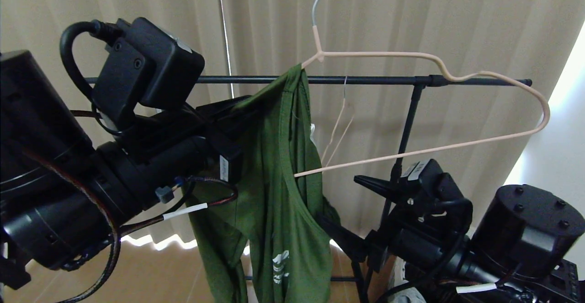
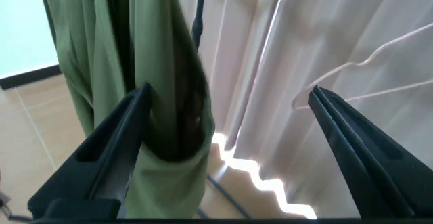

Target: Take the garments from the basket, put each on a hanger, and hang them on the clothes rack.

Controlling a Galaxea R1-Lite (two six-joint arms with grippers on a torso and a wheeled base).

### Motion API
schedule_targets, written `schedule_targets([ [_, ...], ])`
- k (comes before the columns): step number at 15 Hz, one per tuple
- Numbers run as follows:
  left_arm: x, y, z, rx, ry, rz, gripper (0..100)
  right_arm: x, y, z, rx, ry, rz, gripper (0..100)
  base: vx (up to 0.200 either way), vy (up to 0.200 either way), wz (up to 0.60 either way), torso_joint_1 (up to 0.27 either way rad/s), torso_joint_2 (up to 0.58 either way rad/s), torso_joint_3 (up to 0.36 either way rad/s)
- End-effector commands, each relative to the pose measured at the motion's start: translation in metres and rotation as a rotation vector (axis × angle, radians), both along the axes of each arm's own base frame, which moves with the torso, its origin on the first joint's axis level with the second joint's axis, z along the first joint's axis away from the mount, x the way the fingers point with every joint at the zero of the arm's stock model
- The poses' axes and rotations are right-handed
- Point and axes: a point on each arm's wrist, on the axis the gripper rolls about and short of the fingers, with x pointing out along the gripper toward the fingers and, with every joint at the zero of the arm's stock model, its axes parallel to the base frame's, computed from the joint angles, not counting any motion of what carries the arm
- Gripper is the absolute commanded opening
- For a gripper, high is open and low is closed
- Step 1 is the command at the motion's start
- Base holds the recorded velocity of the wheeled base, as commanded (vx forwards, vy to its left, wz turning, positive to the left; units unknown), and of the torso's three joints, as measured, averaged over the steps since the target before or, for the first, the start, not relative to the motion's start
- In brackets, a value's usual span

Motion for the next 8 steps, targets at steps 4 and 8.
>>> schedule_targets([
  [4, -0.002, 0.002, 0.004, -0.016, -0.017, 0.000, 0, 0.001, -0.001, -0.020, -0.066, 0.055, -0.052, 100, 0.000, 0.000, 0.00, 0.000, 0.00, 0.000],
  [8, -0.002, 0.002, 0.005, -0.023, -0.023, 0.001, 0, -0.007, -0.022, -0.035, -0.125, 0.108, -0.117, 100, 0.000, 0.000, 0.00, 0.000, 0.00, 0.000],
])
